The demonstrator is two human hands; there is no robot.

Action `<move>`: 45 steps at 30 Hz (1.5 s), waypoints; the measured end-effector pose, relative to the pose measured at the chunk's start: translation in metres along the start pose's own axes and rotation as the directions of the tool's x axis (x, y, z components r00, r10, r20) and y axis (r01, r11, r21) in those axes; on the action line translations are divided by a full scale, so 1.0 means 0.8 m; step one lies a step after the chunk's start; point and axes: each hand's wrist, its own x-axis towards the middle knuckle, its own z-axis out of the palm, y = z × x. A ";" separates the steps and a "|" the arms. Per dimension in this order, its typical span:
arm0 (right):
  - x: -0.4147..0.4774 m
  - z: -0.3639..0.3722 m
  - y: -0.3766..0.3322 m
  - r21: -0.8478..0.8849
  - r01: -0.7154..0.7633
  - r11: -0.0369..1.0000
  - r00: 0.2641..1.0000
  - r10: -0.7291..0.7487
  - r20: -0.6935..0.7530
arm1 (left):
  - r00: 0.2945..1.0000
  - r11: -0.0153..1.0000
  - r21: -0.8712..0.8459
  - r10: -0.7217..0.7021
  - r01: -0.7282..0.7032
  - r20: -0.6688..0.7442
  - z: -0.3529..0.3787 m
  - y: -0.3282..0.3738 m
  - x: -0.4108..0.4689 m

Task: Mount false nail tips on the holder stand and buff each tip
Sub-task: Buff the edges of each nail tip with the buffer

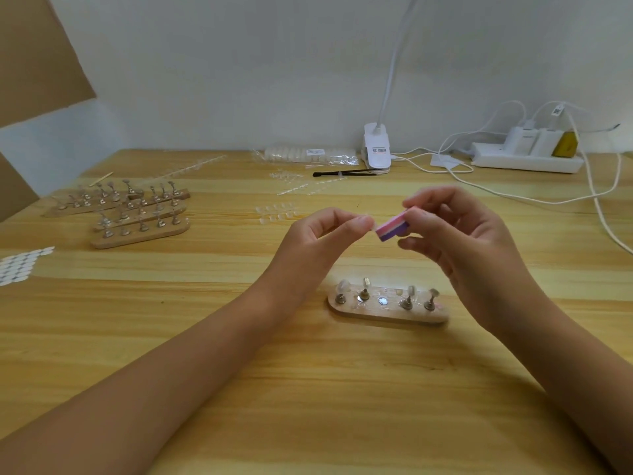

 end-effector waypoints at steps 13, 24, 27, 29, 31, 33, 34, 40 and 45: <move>-0.005 0.013 0.006 -0.065 -0.027 0.997 0.994 0.034 0.103 | 1.000 1.000 -0.007 -0.005 0.005 0.013 0.003 0.002 -0.002; -0.003 0.014 0.007 -0.049 -0.021 0.999 0.997 0.024 0.068 | 1.000 1.000 -0.007 0.009 -0.009 0.002 0.005 0.004 -0.002; 0.001 0.008 0.006 -0.015 -0.013 1.000 0.999 0.013 -0.036 | 1.000 1.000 -0.014 -0.011 0.011 -0.018 0.003 0.005 -0.001; 0.000 0.008 0.007 -0.029 -0.021 0.999 1.000 0.021 -0.009 | 1.000 1.000 -0.007 -0.007 0.007 -0.008 0.003 0.005 -0.001; -0.004 0.011 0.007 -0.051 -0.022 0.998 0.997 0.025 0.067 | 1.000 1.000 0.005 0.003 -0.003 0.012 0.005 0.004 -0.002; -0.003 0.012 0.004 -0.054 -0.016 0.998 0.998 0.020 0.063 | 1.000 1.000 0.003 0.004 -0.004 0.015 0.005 0.004 -0.002; -0.001 0.011 0.002 -0.047 -0.015 0.999 0.999 0.017 0.029 | 1.000 1.000 -0.003 0.001 -0.001 0.008 0.004 0.004 -0.001; -0.003 0.011 0.004 -0.070 -0.034 0.997 0.998 0.038 0.055 | 1.000 1.000 0.014 0.007 -0.007 0.026 0.005 0.001 0.000; 0.001 0.005 0.003 -0.029 0.000 1.000 0.997 -0.002 -0.073 | 1.000 1.000 0.006 0.006 -0.006 0.007 0.002 0.001 0.003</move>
